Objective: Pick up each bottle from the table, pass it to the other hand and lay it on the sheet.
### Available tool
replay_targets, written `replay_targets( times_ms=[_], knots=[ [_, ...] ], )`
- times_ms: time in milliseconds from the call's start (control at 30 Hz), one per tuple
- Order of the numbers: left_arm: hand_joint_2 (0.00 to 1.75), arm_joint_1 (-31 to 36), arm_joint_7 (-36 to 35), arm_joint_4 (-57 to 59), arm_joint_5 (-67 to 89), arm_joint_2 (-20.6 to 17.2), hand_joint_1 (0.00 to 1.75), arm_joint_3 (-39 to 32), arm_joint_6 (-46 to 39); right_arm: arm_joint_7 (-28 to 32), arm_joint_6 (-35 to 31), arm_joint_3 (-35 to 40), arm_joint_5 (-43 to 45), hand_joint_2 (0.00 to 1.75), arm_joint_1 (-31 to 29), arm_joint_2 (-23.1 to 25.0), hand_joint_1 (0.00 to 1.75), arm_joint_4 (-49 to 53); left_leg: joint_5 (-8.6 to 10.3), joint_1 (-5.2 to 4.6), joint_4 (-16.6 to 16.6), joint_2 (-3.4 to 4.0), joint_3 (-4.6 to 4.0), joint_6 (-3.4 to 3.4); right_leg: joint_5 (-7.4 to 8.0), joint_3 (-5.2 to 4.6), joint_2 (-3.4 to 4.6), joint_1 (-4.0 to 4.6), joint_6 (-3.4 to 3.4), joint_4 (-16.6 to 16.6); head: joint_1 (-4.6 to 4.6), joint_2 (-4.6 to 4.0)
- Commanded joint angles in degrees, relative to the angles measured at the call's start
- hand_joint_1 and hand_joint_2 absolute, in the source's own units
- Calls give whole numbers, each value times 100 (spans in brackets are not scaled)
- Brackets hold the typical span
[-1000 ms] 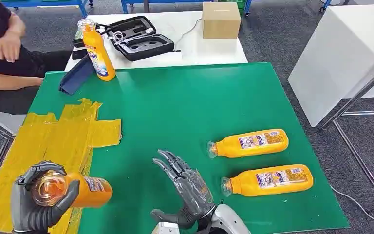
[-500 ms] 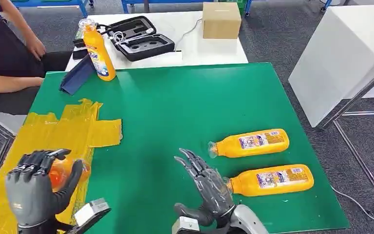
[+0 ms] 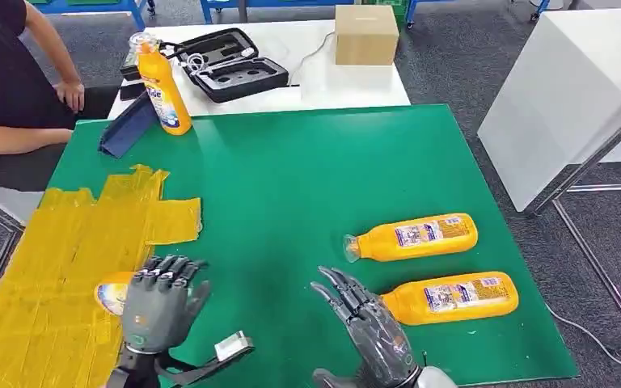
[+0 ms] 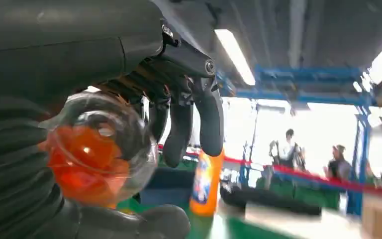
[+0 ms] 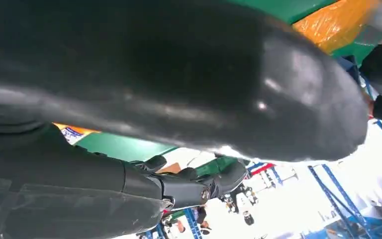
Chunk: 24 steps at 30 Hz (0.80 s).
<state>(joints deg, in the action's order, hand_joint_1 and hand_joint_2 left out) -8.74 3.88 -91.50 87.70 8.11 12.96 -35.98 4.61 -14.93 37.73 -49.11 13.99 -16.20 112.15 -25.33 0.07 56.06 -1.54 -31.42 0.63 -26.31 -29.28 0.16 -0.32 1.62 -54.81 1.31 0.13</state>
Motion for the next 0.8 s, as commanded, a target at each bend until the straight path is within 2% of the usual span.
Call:
replay_targets(
  times_ms=[33,100,167,300,400,433,467,500,533,567,633,667,700,733,767,800],
  knots=[
    [175,1685,-1467,4920,230,-318,175,1156,-402,304,156,60,375,0,-362,-369,0,-233,5,-7,-23,0,34,3,7,24,-9,-5,1,19,0,0],
    [175,1747,-1514,5092,230,-317,175,1164,-402,370,209,-8,419,0,-368,-362,0,-238,6,-2,-23,25,24,0,16,46,11,0,-1,21,0,0],
    [175,1922,-1050,5801,29,-191,175,680,-402,601,388,-207,601,0,-395,-385,0,-207,-1,0,-21,58,30,0,16,51,44,6,0,20,2,0],
    [175,1997,-540,6409,-391,-208,175,224,-383,810,597,-351,723,0,-456,-390,0,-213,-1,-1,-14,42,38,0,8,56,41,4,2,13,2,0],
    [175,2048,95,6595,-938,-127,175,-297,-8,947,791,-451,712,0,-510,-277,0,-299,0,3,-14,15,49,0,8,81,9,8,3,15,-2,0],
    [175,2035,433,6561,-1228,-82,0,-512,140,982,838,-488,705,0,-525,-248,0,-328,-5,0,-15,13,57,2,5,98,12,6,3,12,0,0],
    [175,2021,860,6529,-1492,-88,0,-629,454,1050,920,-499,716,0,-569,-234,0,-372,-4,3,-18,34,56,1,15,96,28,10,1,16,2,0],
    [175,1955,1223,6427,-1803,-94,0,-792,537,1089,953,-536,739,0,-590,-218,0,-410,-14,-6,-16,20,78,16,0,121,18,3,16,12,2,0],
    [0,1884,1485,6296,-2053,-111,0,-896,516,1120,966,-577,740,0,-568,-212,0,-422,-25,-9,-13,0,101,18,-15,125,7,-1,17,9,-2,0],
    [0,1855,1602,6222,-2180,-114,0,-975,523,1129,964,-586,739,0,-546,-218,0,-417,-23,-6,-11,24,65,28,3,56,27,3,15,6,-2,0],
    [0,1775,1861,5947,-2480,-118,0,-1164,599,1146,932,-579,725,0,-495,-239,0,-392,-112,-14,0,2,83,20,-116,132,-2,-18,-15,-19,2,0],
    [0,1745,1968,5837,-2589,-112,0,-1219,616,1146,915,-573,724,0,-477,-251,0,-376,-123,-8,6,35,43,4,-114,77,18,-18,-22,-28,-2,0],
    [0,1694,2153,5669,-2767,-107,0,-1292,624,1145,895,-559,722,0,-455,-278,0,-352,-200,-15,18,23,101,0,-129,131,-6,-26,-14,-34,4,0],
    [0,1681,2162,5620,-2784,-123,0,-1290,677,1145,885,-555,723,0,-439,-295,0,-337,-184,-23,9,13,129,16,-113,154,-10,-21,7,-16,4,0],
    [0,1681,2162,5620,-2784,-123,0,-1290,677,1145,885,-555,723,0,-439,-295,0,-337,-90,-12,-7,37,90,34,-59,112,11,-10,3,2,-2,0],
    [0,1681,2162,5620,-2784,-123,0,-1290,677,1145,885,-555,723,0,-439,-295,0,-337,-52,-22,-16,29,99,35,-33,119,4,-12,-5,-4,0,0]
  ],
)
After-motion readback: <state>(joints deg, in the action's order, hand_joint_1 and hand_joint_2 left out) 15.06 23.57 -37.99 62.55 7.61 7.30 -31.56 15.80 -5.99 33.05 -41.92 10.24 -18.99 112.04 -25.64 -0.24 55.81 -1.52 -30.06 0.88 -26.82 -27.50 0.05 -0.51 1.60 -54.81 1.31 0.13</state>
